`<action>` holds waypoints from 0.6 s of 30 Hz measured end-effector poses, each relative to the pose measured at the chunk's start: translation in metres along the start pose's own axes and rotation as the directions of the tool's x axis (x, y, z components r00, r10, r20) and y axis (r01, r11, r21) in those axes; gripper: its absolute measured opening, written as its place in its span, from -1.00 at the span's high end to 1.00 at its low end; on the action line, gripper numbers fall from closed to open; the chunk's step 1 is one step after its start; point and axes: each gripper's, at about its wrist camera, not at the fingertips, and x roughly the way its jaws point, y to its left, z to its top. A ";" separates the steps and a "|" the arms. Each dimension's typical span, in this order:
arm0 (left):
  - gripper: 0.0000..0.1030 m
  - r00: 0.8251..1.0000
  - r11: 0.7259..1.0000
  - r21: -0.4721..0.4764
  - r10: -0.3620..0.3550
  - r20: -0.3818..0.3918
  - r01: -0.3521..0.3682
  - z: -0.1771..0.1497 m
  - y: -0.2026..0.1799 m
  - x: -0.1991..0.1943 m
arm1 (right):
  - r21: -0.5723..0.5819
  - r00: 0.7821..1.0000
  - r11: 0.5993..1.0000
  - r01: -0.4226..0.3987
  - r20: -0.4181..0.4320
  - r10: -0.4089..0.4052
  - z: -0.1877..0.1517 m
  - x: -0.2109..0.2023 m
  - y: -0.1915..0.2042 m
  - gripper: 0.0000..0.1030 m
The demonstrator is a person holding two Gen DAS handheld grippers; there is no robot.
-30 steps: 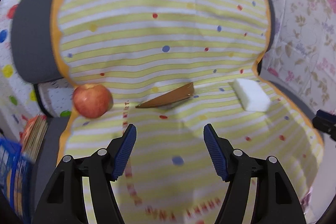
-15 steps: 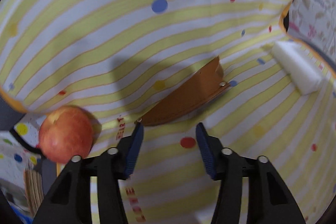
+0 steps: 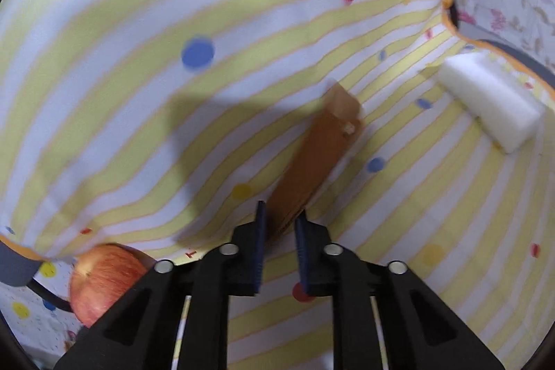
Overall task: Collect trash
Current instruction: 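Grasp the brown wooden piece with the left gripper while the right grasps the white foam sponge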
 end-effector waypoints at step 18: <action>0.91 0.983 0.933 -0.329 -0.102 0.155 0.148 -0.053 -0.012 -0.143 | -0.086 0.990 0.987 0.137 -0.022 -0.139 0.014 0.059 0.028 -0.68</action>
